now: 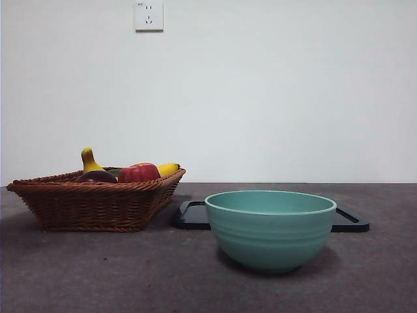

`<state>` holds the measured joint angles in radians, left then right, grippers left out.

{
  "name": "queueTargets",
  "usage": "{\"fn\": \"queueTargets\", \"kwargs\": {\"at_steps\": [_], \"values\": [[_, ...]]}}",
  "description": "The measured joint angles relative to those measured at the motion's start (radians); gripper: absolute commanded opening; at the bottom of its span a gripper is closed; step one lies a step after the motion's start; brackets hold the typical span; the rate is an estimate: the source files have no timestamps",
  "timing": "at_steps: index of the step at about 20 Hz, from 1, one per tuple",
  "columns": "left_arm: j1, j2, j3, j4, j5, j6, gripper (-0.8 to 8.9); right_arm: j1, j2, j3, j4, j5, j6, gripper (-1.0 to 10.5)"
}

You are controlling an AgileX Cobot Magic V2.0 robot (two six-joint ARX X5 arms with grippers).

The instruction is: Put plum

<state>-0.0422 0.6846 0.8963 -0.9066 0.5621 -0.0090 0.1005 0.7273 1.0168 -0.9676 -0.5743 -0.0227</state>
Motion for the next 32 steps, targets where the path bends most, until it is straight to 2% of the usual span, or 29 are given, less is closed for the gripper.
{"fn": "queueTargets", "kwargs": {"at_steps": [5, 7, 8, 10, 11, 17, 20, 25, 32], "values": [[-0.022, 0.002, 0.007, -0.064, 0.006, 0.039, 0.13, 0.085, 0.033, 0.003, -0.086, 0.001, -0.054, 0.0], [-0.022, 0.002, 0.008, -0.064, 0.006, 0.044, 0.98, 0.092, 0.032, 0.003, -0.087, 0.001, -0.058, 0.2], [-0.022, 0.002, 0.008, -0.064, 0.006, 0.045, 1.8, 0.093, 0.032, 0.003, -0.089, 0.001, -0.058, 1.0], [-0.022, 0.002, 0.008, -0.064, 0.006, 0.044, 3.59, 0.093, 0.032, 0.003, -0.09, 0.001, -0.059, 3.5], [-0.022, 0.002, 0.008, -0.065, 0.006, 0.045, 3.97, 0.093, 0.032, 0.003, -0.091, 0.001, -0.059, 4.0], [-0.022, 0.005, 0.008, -0.056, 0.005, 0.043, 4.06, 0.093, 0.032, 0.003, -0.091, 0.001, -0.058, 4.0], [-0.031, 0.04, 0.012, -0.002, -0.016, 0.024, 4.06, 0.093, 0.032, 0.003, -0.091, 0.001, -0.058, 4.0], [-0.105, 0.19, 0.051, 0.122, -0.15, 0.006, 4.06, 0.093, 0.032, 0.003, -0.09, 0.001, -0.058, 4.0], [-0.218, 0.513, 0.156, 0.262, -0.351, -0.007, 4.05, 0.093, 0.032, 0.003, -0.09, 0.002, -0.058, 4.0]]}}
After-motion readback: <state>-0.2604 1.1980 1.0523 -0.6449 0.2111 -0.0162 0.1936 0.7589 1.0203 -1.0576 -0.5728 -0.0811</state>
